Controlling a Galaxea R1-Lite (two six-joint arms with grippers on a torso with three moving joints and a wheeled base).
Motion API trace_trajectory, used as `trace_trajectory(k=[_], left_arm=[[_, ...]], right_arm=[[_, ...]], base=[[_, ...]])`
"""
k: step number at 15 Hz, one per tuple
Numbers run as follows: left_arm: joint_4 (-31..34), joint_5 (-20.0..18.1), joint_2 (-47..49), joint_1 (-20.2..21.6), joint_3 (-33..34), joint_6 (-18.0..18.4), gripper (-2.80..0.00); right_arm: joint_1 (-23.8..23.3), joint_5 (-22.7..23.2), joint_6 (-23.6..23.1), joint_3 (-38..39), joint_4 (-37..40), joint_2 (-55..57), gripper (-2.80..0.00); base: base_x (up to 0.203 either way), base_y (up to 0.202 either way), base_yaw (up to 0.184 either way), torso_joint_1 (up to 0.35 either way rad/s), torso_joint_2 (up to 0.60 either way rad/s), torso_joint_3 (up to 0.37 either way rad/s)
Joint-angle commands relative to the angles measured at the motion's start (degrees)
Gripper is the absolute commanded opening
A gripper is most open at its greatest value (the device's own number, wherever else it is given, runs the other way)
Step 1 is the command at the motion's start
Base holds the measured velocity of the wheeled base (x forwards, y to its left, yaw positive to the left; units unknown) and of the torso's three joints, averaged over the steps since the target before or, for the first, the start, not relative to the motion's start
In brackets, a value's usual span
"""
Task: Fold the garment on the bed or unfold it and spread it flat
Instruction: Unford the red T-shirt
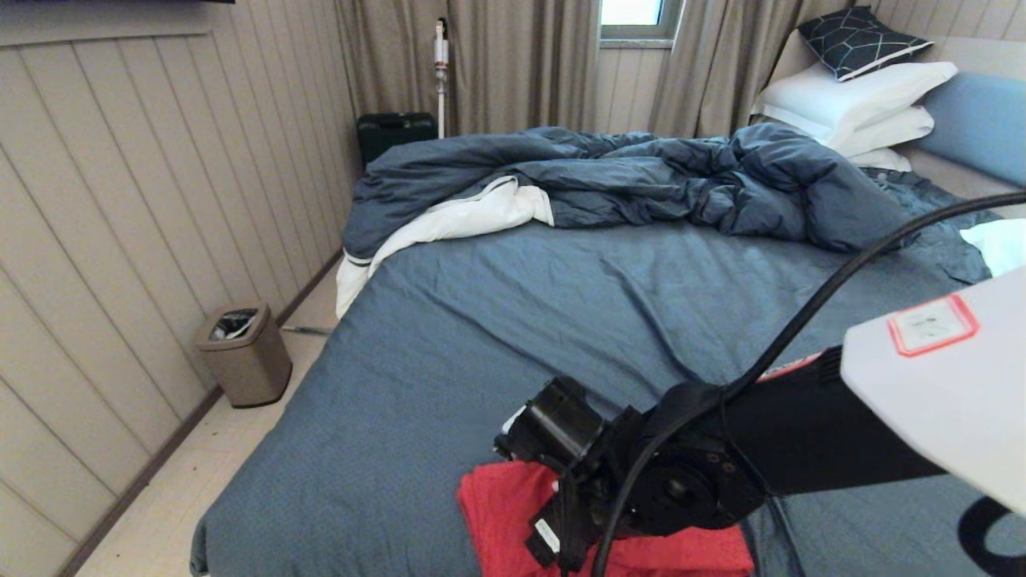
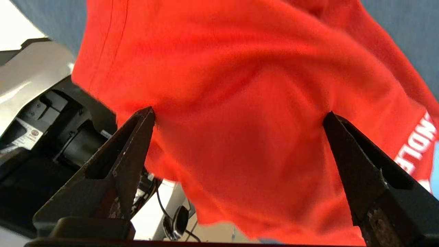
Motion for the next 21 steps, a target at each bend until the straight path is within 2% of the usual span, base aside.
trace_trajectory(k=[1, 2, 3, 9, 13, 17, 21], left_arm=[[-0.02, 0.06, 0.07, 0.02, 0.00, 0.00, -2.80], [-0.02, 0.06, 0.07, 0.02, 0.00, 0.00, -2.80], [-0.02, 0.06, 0.07, 0.02, 0.00, 0.00, -2.80], [-0.02, 0.06, 0.07, -0.07, 0.00, 0.00, -2.80], [-0.02, 0.06, 0.07, 0.02, 0.00, 0.00, -2.80], [-0.02, 0.06, 0.07, 0.02, 0.00, 0.00, -2.80], [-0.02, 0.06, 0.07, 0.02, 0.00, 0.00, -2.80]], right_arm=[[-0.02, -0.12, -0.04, -1.06, 0.29, 2.22, 0.00], [-0.05, -0.15, -0.10, -1.15, 0.39, 2.46, 0.00], [-0.14, -0.15, -0.58, -1.15, 0.44, 2.90, -2.80], [-0.69, -0.09, -1.00, -0.59, 0.24, 2.79, -2.80], [-1.15, -0.56, -0.96, -1.56, 0.24, -2.76, -2.80], [-4.93, -0.75, -1.27, -2.96, 0.52, -5.65, -2.80], [-10.72, -0.85, -0.89, -5.40, 0.35, -5.58, -2.80]], base=[[0.000, 0.000, 0.000, 0.000, 0.00, 0.000], [0.000, 0.000, 0.000, 0.000, 0.00, 0.000], [0.000, 0.000, 0.000, 0.000, 0.00, 0.000], [0.000, 0.000, 0.000, 0.000, 0.00, 0.000], [0.000, 0.000, 0.000, 0.000, 0.00, 0.000], [0.000, 0.000, 0.000, 0.000, 0.00, 0.000], [0.000, 0.000, 0.000, 0.000, 0.00, 0.000]])
